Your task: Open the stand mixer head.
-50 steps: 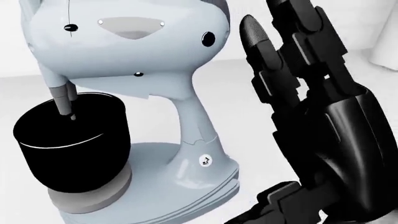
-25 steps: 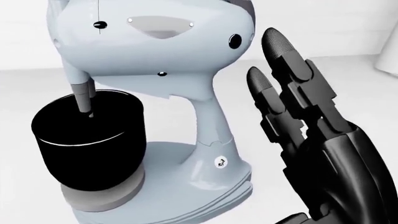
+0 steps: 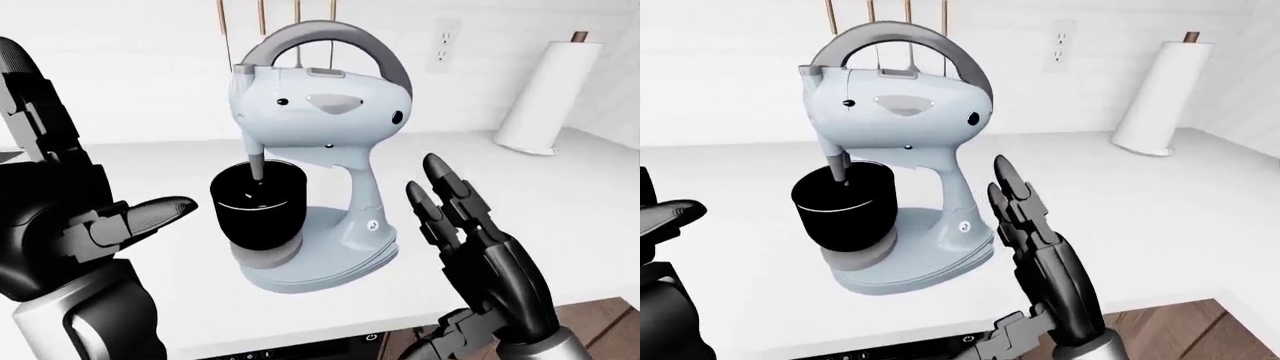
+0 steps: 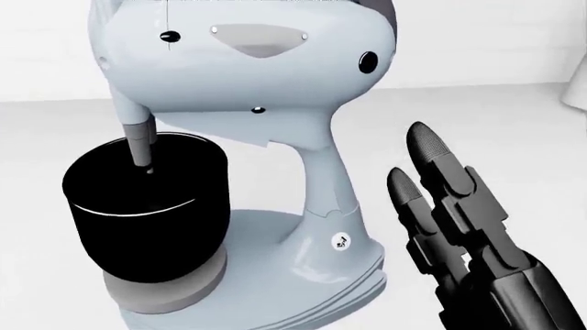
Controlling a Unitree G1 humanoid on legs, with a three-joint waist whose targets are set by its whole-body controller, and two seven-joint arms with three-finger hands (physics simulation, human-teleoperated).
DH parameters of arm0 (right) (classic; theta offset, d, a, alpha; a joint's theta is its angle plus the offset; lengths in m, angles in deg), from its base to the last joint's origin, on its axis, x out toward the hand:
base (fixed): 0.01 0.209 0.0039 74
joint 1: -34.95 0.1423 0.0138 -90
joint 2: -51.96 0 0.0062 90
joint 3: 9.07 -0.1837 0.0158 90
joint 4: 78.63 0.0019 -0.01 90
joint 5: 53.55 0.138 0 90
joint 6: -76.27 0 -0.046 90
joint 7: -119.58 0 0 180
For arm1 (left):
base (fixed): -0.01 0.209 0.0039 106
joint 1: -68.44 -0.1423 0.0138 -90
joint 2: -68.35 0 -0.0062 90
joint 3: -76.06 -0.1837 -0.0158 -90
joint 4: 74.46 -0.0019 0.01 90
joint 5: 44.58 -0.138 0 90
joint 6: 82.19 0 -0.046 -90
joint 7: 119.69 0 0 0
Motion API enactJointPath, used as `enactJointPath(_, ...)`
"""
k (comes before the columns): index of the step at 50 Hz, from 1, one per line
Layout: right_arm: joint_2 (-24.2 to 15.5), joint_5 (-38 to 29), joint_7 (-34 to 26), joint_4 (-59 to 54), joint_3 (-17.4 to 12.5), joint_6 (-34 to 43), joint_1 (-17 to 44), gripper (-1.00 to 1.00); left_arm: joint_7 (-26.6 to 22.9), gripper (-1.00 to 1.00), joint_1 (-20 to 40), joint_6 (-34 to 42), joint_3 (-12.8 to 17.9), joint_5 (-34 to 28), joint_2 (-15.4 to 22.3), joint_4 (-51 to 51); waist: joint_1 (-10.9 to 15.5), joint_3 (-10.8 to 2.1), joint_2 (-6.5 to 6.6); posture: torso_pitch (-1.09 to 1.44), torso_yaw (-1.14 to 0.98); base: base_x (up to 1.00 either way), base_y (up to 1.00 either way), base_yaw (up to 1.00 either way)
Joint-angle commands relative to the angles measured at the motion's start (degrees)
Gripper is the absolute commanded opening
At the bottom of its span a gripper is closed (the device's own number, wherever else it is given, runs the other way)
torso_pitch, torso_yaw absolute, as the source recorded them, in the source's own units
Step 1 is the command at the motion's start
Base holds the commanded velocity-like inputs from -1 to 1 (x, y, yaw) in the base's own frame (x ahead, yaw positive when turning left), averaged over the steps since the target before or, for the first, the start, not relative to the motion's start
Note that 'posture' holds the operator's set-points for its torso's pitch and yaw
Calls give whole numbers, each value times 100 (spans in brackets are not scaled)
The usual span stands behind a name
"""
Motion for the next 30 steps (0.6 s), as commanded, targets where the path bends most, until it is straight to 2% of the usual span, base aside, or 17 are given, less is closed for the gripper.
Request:
enactJointPath(1,28,-162,-130,130,-123,-168,-24,100,-30,100,106,-51,-17,-9,29,95,-1,18,10,-36,0,0,0,0)
enactJointPath(14,451,-722,-728,130,-44,89,-530,100,-26,100,137,-62,-9,-8,42,41,-7,9,7,-36,0,0,0,0)
enactJointPath(22,361,-724,-850,130,123,-37,-745,100,-2,100,169,-32,-12,2,59,62,-11,4,15,-36,0,0,0,0)
enactJointPath(30,293,-652,-820,130,313,117,-570,100,0,100,172,-50,5,16,67,44,-22,-2,16,-36,0,0,0,0)
